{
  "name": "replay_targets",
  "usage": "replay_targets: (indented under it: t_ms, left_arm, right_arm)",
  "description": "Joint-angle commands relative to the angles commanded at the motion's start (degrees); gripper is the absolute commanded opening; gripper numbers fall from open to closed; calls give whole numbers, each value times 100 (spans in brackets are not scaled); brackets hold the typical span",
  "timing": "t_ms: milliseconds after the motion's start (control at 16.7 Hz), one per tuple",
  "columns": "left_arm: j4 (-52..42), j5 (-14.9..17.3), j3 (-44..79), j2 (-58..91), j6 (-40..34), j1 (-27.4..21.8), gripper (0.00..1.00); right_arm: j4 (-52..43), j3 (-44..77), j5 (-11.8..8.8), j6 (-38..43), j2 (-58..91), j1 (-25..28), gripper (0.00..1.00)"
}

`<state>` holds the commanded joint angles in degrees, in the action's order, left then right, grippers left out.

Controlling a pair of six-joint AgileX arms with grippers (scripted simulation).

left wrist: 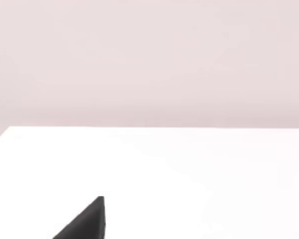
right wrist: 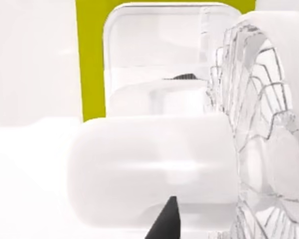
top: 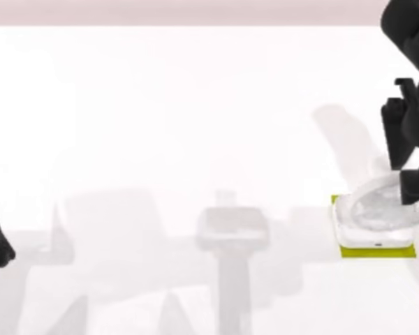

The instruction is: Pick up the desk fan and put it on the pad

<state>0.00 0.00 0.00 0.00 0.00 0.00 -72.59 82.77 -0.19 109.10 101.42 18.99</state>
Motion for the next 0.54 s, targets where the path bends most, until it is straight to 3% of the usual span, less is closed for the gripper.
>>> replay_targets:
  t_ms: [180,540]
  left_arm:
    - [0,0,0,0,0,0,100]
    - [0,0,0,0,0,0,100]
  right_arm:
    - [0,0,0,0,0,0,98]
    - [0,0,0,0,0,0,100]
